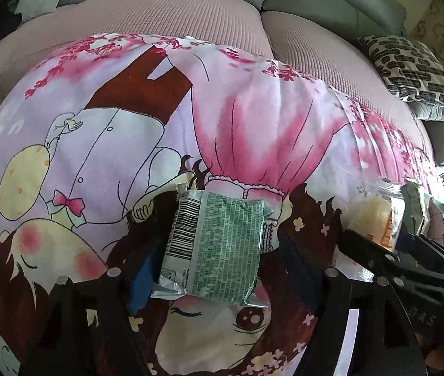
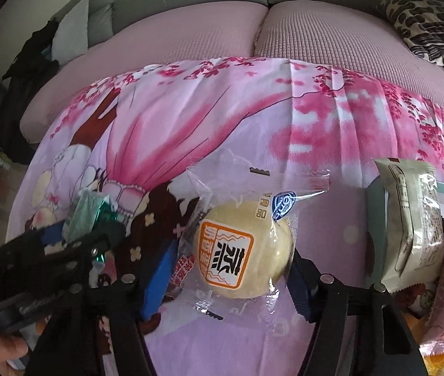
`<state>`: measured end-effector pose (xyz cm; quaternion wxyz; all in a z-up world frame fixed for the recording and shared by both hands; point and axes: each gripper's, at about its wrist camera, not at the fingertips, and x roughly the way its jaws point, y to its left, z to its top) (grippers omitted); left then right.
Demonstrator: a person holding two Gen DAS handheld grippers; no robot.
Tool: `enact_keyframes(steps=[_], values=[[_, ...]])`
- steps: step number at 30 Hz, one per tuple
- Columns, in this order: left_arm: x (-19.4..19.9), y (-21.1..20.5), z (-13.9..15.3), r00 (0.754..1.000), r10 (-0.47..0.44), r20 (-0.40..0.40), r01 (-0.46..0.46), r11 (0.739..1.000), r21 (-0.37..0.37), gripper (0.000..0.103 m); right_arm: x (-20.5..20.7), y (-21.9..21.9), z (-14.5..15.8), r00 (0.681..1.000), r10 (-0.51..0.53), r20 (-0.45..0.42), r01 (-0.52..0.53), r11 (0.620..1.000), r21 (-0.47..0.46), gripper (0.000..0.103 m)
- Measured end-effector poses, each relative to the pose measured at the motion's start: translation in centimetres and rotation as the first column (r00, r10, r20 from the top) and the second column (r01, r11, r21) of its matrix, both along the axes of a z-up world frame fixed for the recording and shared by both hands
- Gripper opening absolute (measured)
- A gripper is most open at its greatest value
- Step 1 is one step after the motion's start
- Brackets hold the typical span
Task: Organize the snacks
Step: 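Grasp the green barcode packet with the left gripper while the right grasps the round bun packet, then carry the green packet and round bun packet over the tray with both grippers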
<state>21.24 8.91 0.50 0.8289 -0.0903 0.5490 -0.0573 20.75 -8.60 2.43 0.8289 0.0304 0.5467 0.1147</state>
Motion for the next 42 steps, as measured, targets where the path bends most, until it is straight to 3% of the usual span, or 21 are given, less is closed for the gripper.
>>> enact_keyframes(steps=[9,13,16,21,23,27,42], values=[[-0.6,-0.4,-0.1,0.999,-0.004,0.036,0.003,0.999,0.045,0.076,-2.1,-0.2,0.1,0.999,0.037,0.005,-0.036,0.999,-0.034,0.064],[-0.7,-1.3,-0.2,0.999,-0.035,0.04,0.03,0.993,0.112,0.076,-3.1,-0.4,0.0,0.999,0.033,0.002,-0.033,0.999,-0.039,0.062],[-0.9,-1.2,-0.2,0.999,-0.017,0.045,0.013,0.995,0.101,0.076,-3.6,-0.5,0.1,0.999,0.033,0.006,-0.033,0.998,-0.047,0.062],[-1.6,-1.1,0.0,0.998,-0.004,0.056,-0.003,0.993,0.122,0.068,-4.2,-0.7,0.2,1.0,0.017,0.004,-0.016,0.999,-0.049,0.061],[-1.9,-0.8,0.1,0.998,0.01,0.059,-0.017,0.993,0.117,0.061,-4.4,-0.7,0.2,1.0,0.012,0.002,-0.012,0.999,-0.049,0.061],[-2.9,0.1,0.3,0.997,0.047,0.06,-0.051,0.996,0.073,0.057,-4.7,-0.6,0.2,1.0,0.01,0.003,-0.01,0.998,-0.054,0.061],[-6.1,1.2,1.0,0.994,0.102,0.049,-0.103,0.995,0.015,0.051,-6.2,-0.4,0.7,1.0,0.006,-0.003,-0.006,0.999,-0.052,0.057]])
